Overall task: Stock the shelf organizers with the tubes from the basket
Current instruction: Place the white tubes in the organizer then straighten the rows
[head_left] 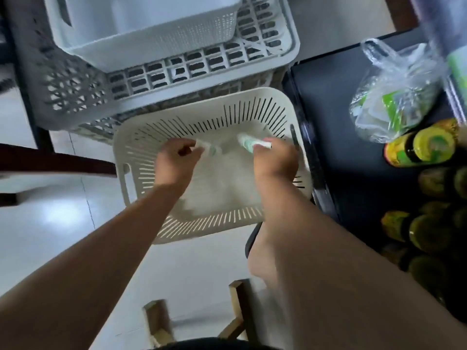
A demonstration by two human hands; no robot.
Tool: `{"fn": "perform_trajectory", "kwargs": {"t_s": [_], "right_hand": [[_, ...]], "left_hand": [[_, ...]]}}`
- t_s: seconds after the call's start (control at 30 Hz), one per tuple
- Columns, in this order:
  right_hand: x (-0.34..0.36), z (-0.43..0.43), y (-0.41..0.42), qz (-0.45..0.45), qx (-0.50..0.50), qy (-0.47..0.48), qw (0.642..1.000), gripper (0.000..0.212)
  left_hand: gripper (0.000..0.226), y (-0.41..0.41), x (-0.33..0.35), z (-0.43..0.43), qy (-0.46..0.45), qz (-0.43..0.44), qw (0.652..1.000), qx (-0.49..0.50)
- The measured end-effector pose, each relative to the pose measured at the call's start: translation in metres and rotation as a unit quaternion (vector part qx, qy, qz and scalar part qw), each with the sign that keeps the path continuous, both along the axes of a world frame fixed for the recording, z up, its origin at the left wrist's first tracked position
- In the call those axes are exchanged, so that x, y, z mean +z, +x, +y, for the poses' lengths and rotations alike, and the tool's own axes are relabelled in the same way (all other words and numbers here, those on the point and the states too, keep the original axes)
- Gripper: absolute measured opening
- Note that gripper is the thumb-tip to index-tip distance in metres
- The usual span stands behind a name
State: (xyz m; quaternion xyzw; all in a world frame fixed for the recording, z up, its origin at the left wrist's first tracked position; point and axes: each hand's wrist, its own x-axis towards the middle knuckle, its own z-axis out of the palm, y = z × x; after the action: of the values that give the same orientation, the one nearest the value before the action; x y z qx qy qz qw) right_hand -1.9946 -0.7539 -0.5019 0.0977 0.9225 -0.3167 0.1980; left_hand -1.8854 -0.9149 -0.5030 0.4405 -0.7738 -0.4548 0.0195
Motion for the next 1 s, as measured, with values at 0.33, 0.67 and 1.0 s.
{"fn": "perform_trajectory", "kwargs": {"t_s": [0.33,0.67,1.0], "right_hand": [[0.166,0.036,0.01,0.105,0.114,-0.105,0.982,0.024],[0.354,0.129,0.036,0.316,-0.039,-0.287,0.904,0.018],[0.461,0.275,0.084,0.445,-0.173,-0.145,0.867,0.021]], "left_hand": [[0.023,-0.01,0.167,-0.015,0.099,0.273,0.957,0.019],[0.013,-0.068,0.328,0.073,0.123,0.419,0.88,-0.186],[0.018,-0.121,0.427,0.227,0.197,0.489,0.763,-0.373]]}}
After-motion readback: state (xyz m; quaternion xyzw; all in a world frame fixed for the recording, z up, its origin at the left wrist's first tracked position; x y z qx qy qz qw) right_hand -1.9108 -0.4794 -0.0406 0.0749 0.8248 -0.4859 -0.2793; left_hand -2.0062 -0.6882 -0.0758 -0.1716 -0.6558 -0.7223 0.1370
